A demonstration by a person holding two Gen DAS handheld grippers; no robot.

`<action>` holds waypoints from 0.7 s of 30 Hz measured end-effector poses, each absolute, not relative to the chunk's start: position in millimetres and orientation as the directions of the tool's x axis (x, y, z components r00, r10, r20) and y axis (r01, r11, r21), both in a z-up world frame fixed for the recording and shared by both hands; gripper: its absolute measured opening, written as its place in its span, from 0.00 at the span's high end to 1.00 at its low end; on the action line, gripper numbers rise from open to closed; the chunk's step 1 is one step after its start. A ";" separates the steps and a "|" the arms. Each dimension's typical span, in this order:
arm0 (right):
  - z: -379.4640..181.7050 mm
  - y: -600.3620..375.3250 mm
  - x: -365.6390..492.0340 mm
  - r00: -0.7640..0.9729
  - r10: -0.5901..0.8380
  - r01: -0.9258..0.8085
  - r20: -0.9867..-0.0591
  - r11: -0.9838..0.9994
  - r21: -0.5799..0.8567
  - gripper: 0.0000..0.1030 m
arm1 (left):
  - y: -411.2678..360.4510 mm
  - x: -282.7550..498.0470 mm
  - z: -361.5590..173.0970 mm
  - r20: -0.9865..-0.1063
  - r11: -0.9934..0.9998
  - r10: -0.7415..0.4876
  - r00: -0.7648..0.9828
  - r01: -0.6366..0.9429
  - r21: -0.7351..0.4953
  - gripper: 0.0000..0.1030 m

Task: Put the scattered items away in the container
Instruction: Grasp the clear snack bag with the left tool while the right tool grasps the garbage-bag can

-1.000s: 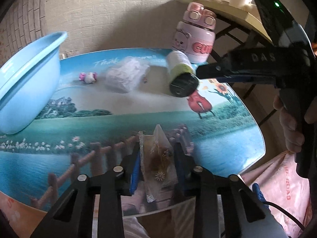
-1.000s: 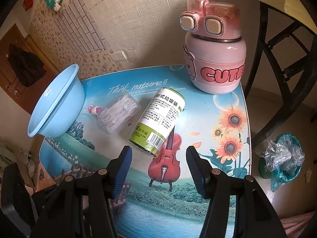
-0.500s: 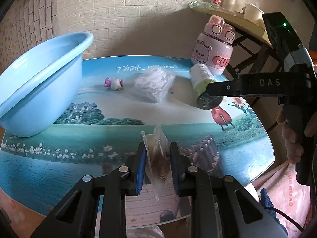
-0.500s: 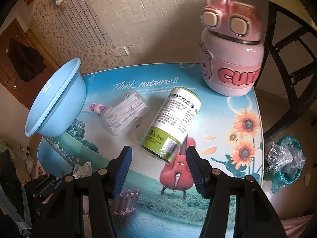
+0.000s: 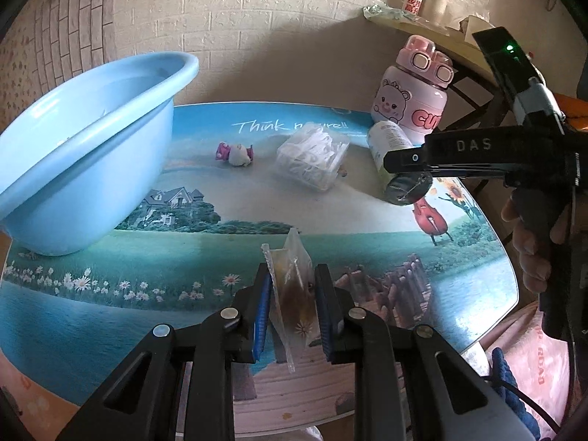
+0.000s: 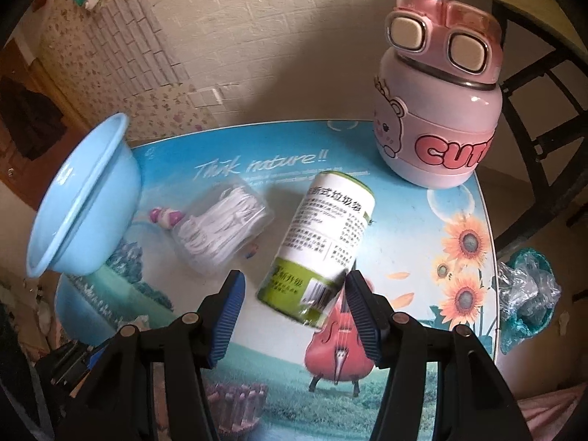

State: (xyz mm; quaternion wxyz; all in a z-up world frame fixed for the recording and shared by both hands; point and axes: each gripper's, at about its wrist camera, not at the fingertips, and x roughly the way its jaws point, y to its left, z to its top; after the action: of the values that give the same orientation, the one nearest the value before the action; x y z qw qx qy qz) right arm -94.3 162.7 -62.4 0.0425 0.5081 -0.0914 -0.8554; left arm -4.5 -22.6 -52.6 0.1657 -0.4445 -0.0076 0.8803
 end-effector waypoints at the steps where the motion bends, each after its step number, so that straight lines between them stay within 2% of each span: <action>1: -64.0 162.3 -96.2 -0.478 -0.158 -0.030 -0.864 -0.980 0.196 0.44 | -24.5 -5.1 -53.4 -0.781 -0.945 0.299 -0.549 -0.282 -0.164 0.79; 21: -84.5 162.5 -131.5 -0.471 -0.067 -0.111 -0.880 -0.985 0.135 0.43 | -31.4 -10.8 -56.9 -0.770 -0.939 0.317 -0.553 -0.296 -0.174 0.79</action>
State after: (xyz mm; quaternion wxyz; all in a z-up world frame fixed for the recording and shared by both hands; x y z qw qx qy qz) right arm -131.5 162.5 -84.5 -0.0128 0.5142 -0.0865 -0.8532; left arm -10.8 -31.4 -56.9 0.1742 -0.4396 -0.0120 0.8811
